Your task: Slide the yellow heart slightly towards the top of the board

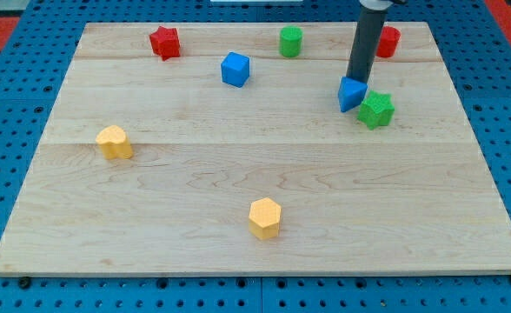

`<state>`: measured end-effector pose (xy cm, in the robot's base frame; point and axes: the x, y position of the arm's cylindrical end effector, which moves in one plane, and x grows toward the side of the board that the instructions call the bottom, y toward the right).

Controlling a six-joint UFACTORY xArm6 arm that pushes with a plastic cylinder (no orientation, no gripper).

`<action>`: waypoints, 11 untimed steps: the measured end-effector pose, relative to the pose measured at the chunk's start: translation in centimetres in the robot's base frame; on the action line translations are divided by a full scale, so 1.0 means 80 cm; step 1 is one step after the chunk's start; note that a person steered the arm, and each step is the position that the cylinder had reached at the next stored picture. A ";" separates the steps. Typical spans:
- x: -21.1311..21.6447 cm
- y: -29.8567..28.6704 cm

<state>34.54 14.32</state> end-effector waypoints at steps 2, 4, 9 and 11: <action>0.124 -0.099; 0.175 -0.301; 0.193 -0.455; 0.143 -0.446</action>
